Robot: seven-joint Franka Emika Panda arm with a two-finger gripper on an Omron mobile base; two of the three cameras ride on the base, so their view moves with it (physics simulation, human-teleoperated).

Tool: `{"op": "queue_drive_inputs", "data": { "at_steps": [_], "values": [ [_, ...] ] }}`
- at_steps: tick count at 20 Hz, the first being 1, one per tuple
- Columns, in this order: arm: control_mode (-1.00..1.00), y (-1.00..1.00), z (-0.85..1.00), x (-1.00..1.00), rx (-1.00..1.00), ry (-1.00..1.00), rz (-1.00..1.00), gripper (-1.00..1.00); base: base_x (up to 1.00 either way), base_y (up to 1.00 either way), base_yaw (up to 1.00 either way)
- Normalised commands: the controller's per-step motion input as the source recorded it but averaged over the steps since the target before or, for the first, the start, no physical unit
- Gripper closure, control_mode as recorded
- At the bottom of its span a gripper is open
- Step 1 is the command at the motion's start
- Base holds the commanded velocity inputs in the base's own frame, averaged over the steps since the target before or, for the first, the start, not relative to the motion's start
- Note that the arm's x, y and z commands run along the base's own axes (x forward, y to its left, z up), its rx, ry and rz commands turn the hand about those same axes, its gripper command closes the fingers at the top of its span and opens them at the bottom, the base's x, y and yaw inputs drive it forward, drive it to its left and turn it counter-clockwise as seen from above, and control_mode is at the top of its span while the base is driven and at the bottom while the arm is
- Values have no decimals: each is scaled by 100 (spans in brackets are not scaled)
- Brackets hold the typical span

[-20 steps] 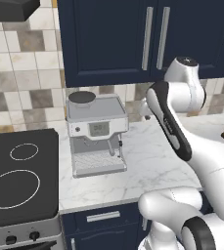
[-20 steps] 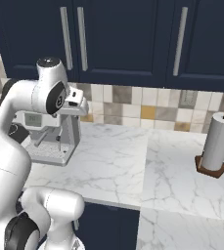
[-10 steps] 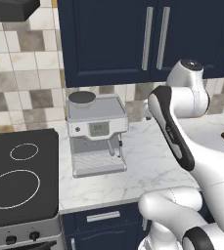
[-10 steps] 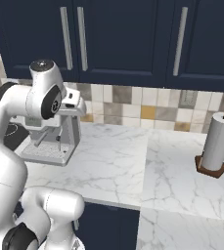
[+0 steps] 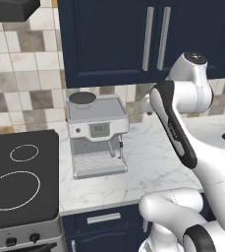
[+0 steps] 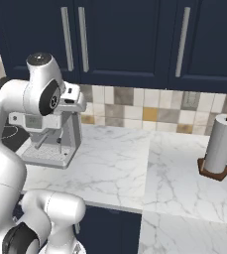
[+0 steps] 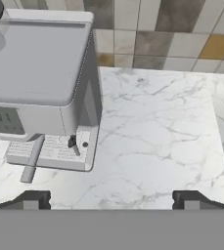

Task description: Open the cabinet, pick the kettle from the cabinet, and place it in the sink.

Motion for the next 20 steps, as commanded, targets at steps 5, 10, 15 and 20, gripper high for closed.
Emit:
{"op": "queue_drive_inputs", "data": {
  "at_steps": [5, 10, 15, 20],
  "values": [
    [-100, 5, 18, 0, -2, -9, 0, -100, 0, 0, 0],
    [-100, 5, 18, 2, 0, 0, 0, -100, 0, 0, 0],
    [-100, 3, 17, 5, 0, 0, 0, -100, 0, 0, 0],
    [-100, 5, 15, 10, 0, 0, 0, -100, 0, 0, 0]
  ]
}}
